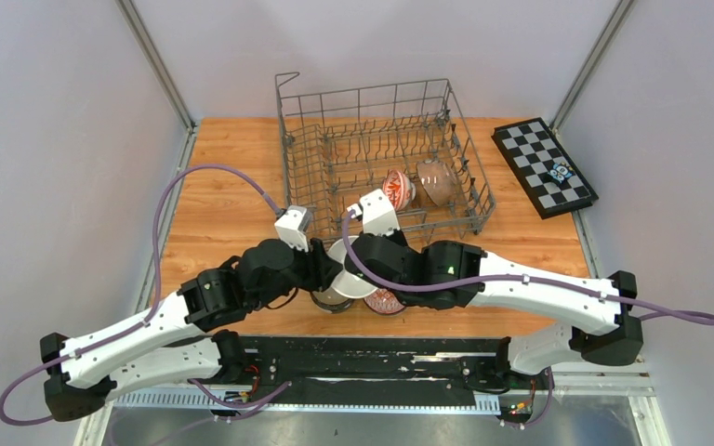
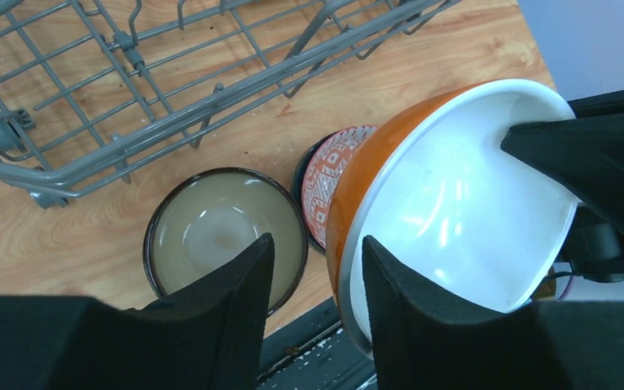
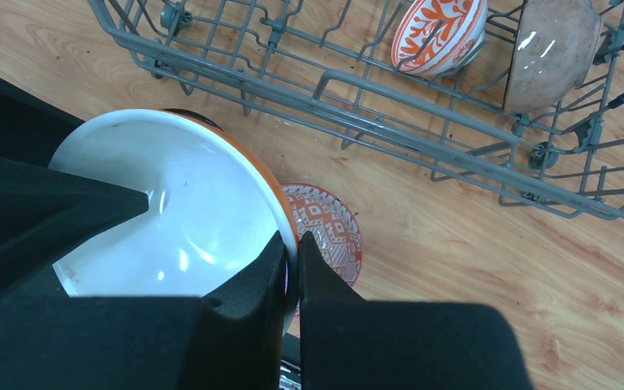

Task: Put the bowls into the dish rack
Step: Pick up the bowl from the center of the board.

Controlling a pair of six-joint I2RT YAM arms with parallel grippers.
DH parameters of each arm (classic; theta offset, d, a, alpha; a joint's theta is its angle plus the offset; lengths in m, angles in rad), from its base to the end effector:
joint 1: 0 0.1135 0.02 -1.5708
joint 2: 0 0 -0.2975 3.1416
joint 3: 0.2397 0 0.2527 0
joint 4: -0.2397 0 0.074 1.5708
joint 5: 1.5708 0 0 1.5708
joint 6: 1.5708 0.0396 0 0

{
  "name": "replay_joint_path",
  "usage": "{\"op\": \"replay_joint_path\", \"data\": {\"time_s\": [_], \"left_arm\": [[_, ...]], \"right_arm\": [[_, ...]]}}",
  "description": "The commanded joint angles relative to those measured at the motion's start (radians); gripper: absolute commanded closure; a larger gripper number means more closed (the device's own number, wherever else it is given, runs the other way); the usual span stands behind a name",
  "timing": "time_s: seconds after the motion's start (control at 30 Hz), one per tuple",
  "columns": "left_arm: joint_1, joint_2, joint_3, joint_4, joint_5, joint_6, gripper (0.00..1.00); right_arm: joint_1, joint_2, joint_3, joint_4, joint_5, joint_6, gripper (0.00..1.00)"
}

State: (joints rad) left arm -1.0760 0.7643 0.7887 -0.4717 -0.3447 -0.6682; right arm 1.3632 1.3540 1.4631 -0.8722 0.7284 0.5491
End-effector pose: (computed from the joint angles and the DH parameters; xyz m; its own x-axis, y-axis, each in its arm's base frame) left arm 0.0828 -0.1252 0.3372 -0.5848 -0.1442 -0.7983 0.4094 0.7971 -0.4439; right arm 0.0811 0.2571 0.4188 -0.4509 -0.2509 -0.8566 -0.4639 0.8857 -0.0153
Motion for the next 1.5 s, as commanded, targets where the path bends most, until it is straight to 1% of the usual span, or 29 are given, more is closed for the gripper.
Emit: {"op": "replay_joint_path", "data": {"time_s": [0.0, 0.07, 0.1, 0.2, 0.27, 0.3, 0.5, 0.53, 0.67, 0.7, 0.9, 0.97, 1.03, 1.27, 1.47], "left_arm": [[-0.007, 0.01, -0.011, 0.048, -0.008, -0.008, 0.57], [-0.007, 0.014, -0.012, 0.055, 0.003, -0.008, 0.63], [-0.007, 0.016, -0.013, 0.058, 0.008, -0.01, 0.68], [-0.007, 0.017, -0.017, 0.061, 0.013, -0.009, 0.83], [-0.008, 0.015, -0.018, 0.058, 0.009, -0.008, 0.97], [-0.008, 0.015, -0.019, 0.056, 0.008, -0.008, 1.0], [-0.008, 0.005, -0.022, 0.058, -0.002, -0.001, 1.0], [-0.007, 0.003, -0.023, 0.064, -0.002, -0.001, 1.0], [-0.008, 0.006, -0.019, 0.066, -0.008, 0.018, 1.0], [-0.008, 0.006, -0.015, 0.064, -0.012, 0.026, 1.0], [-0.005, -0.003, -0.003, 0.076, 0.002, 0.072, 1.0], [-0.001, -0.014, -0.006, 0.088, 0.009, 0.083, 1.0], [0.018, -0.024, -0.013, 0.105, 0.038, 0.091, 1.0], [0.149, -0.085, -0.089, 0.26, 0.253, 0.077, 1.0], [0.218, -0.121, -0.138, 0.364, 0.382, 0.046, 1.0]], "right_arm": [[0.022, 0.015, 0.035, -0.006, 0.046, -0.006, 0.97], [0.026, 0.022, 0.037, -0.005, 0.048, -0.007, 0.97], [0.027, 0.024, 0.038, -0.005, 0.052, -0.006, 0.97], [0.03, 0.026, 0.035, -0.005, 0.061, -0.005, 0.97], [0.03, 0.024, 0.032, 0.0, 0.063, -0.003, 0.97], [0.03, 0.021, 0.029, 0.001, 0.062, -0.003, 0.97], [0.03, -0.019, -0.022, 0.06, 0.051, -0.015, 0.97], [0.03, -0.029, -0.033, 0.073, 0.045, -0.018, 0.96], [0.028, -0.082, -0.075, 0.123, 0.005, -0.032, 0.78], [0.03, -0.098, -0.096, 0.14, -0.009, -0.04, 0.72], [0.024, -0.221, -0.206, 0.235, -0.083, -0.078, 0.3], [0.016, -0.264, -0.243, 0.261, -0.124, -0.083, 0.22], [0.007, -0.305, -0.273, 0.291, -0.172, -0.09, 0.15], [-0.011, -0.434, -0.381, 0.428, -0.336, -0.09, 0.01], [-0.02, -0.501, -0.434, 0.525, -0.408, -0.069, 0.0]]}}
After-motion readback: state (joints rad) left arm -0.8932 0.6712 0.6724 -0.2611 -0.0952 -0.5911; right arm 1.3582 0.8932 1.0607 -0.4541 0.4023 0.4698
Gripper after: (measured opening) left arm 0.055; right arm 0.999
